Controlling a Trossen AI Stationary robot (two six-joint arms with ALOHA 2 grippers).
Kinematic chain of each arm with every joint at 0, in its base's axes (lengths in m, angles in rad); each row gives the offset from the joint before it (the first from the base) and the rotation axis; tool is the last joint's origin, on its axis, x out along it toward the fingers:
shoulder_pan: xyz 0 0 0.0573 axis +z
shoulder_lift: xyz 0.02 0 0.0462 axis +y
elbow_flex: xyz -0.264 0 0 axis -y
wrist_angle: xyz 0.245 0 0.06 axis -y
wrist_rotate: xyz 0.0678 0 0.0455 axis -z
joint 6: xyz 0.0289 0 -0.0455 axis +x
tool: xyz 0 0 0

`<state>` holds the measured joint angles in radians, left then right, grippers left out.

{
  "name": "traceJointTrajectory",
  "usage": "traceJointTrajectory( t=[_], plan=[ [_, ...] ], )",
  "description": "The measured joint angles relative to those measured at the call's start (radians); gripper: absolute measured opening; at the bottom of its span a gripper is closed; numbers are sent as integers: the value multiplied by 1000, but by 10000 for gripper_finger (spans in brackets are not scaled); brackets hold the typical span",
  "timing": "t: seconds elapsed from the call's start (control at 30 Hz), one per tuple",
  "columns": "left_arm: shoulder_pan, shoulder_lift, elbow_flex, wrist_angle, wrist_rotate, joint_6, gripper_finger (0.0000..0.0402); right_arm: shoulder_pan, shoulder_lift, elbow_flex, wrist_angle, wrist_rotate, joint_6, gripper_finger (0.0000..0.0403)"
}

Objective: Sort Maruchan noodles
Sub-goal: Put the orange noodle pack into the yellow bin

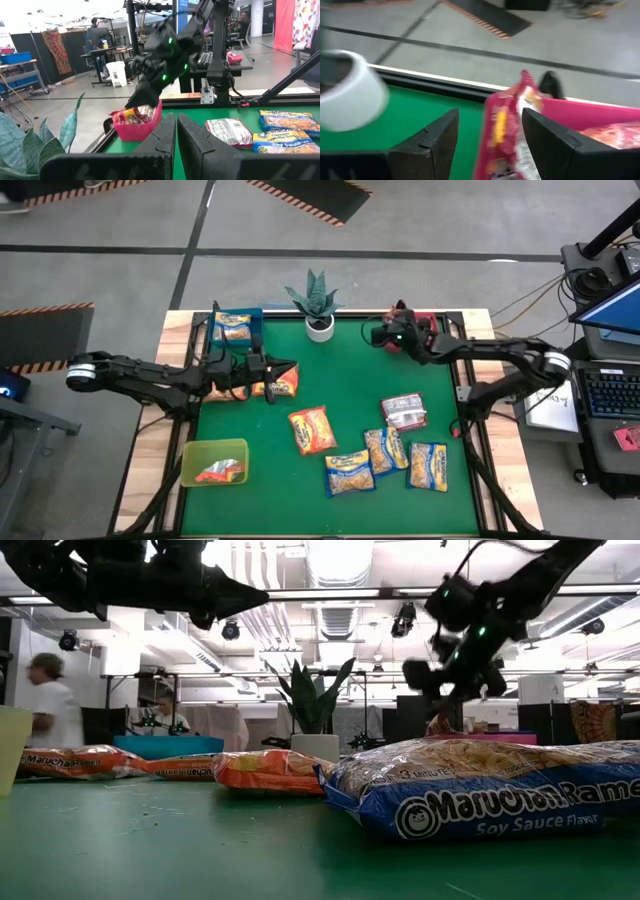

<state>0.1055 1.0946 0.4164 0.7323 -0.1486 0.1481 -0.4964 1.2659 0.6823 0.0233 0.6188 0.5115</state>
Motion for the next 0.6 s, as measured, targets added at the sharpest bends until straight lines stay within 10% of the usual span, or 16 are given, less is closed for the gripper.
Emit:
traceJointTrajectory(
  t=[0.23, 0.6],
  plan=[
    [0, 0, 0, -76, 0, -80, 0, 120, -157, -3, -18, -183, -24, 206],
    [0, 125, 26, -355, 0, -415, 0, 410, -136, -23, -7, -193, -131, 205]
  ],
)
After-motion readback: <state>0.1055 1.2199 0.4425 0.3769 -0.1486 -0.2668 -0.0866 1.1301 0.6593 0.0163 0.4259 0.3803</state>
